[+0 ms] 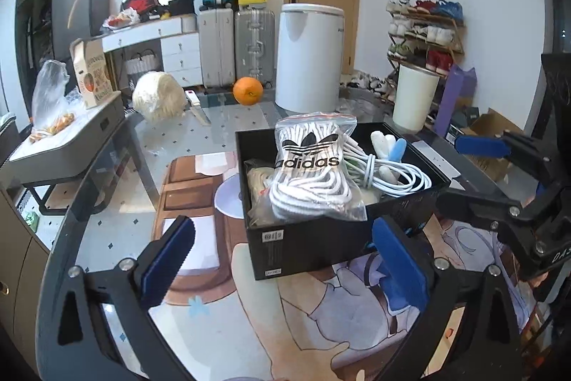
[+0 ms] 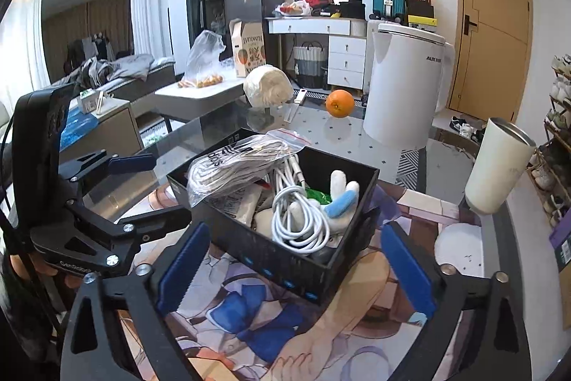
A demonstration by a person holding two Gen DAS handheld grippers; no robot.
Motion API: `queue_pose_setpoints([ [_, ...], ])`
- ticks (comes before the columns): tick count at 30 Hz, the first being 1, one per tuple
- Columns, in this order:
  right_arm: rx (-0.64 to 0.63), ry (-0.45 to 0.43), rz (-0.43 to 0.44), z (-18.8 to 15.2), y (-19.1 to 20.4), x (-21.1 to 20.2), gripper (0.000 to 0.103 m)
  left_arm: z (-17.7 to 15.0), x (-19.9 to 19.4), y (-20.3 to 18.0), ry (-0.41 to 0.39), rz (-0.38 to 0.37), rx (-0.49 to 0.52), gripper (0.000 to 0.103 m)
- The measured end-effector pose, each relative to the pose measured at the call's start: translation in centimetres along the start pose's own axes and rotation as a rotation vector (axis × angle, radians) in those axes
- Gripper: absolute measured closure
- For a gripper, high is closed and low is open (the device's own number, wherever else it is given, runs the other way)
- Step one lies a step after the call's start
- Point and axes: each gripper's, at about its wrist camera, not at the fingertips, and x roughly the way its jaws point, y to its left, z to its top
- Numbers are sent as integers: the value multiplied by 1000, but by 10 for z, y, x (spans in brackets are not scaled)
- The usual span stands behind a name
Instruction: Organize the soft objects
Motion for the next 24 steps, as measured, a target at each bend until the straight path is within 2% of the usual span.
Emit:
queue_pose_setpoints([
  [5, 15, -39, -1, -11, 3, -4, 1, -3, -9, 3, -67, 10, -20, 0],
  [11, 36, -78, -3, -16, 2, -5, 1, -5, -11, 8, -109, 28, -16, 0],
  [24, 32, -154, -15, -30, 6, -14, 1, -8, -14, 8, -137, 29, -36, 0],
])
